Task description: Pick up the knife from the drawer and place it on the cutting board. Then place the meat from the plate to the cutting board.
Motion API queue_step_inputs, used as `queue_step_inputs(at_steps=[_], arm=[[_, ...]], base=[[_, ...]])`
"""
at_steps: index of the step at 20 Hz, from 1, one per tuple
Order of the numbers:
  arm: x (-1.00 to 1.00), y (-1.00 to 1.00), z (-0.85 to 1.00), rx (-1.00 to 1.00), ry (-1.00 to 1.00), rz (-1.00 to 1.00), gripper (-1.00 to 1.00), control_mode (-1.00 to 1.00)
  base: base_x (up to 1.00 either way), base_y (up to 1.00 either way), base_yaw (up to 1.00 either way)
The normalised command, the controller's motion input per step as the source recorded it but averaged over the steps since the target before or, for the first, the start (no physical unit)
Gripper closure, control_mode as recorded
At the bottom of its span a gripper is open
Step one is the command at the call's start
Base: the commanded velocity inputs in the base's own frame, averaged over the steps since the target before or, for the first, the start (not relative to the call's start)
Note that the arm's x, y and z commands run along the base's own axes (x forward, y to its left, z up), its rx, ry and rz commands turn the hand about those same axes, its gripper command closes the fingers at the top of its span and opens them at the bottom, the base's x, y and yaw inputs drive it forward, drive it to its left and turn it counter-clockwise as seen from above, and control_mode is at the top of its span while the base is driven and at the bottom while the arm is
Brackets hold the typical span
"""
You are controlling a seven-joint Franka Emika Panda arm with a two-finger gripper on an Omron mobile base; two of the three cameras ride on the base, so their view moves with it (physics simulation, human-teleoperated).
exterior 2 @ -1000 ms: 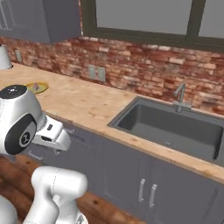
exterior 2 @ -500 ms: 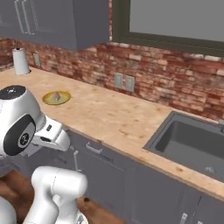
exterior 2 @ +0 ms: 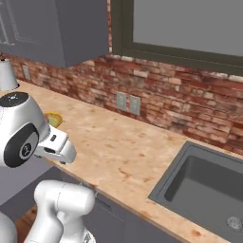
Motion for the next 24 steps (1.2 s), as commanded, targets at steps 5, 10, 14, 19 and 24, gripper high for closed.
queue_step_inputs(at_steps=[5, 10, 14, 19, 24], arm=[[0.0, 0.0, 0.0, 0.0, 0.0, 0.0, -1.0, 1.0], [0.0, 0.0, 0.0, 0.0, 0.0, 0.0, -1.0, 1.0], [0.0, 0.0, 0.0, 0.0, 0.0, 0.0, -1.0, 1.0], [0.0, 0.0, 0.0, 0.0, 0.0, 0.0, -1.0, 1.0], [0.0, 0.0, 0.0, 0.0, 0.0, 0.0, -1.0, 1.0]], base=[[0.7, 0.41, 0.0], [0.53, 0.96, 0.04], [0.55, 1.0, 0.18], [0.26, 1.0, 0.27], [0.28, 1.0, 0.28]])
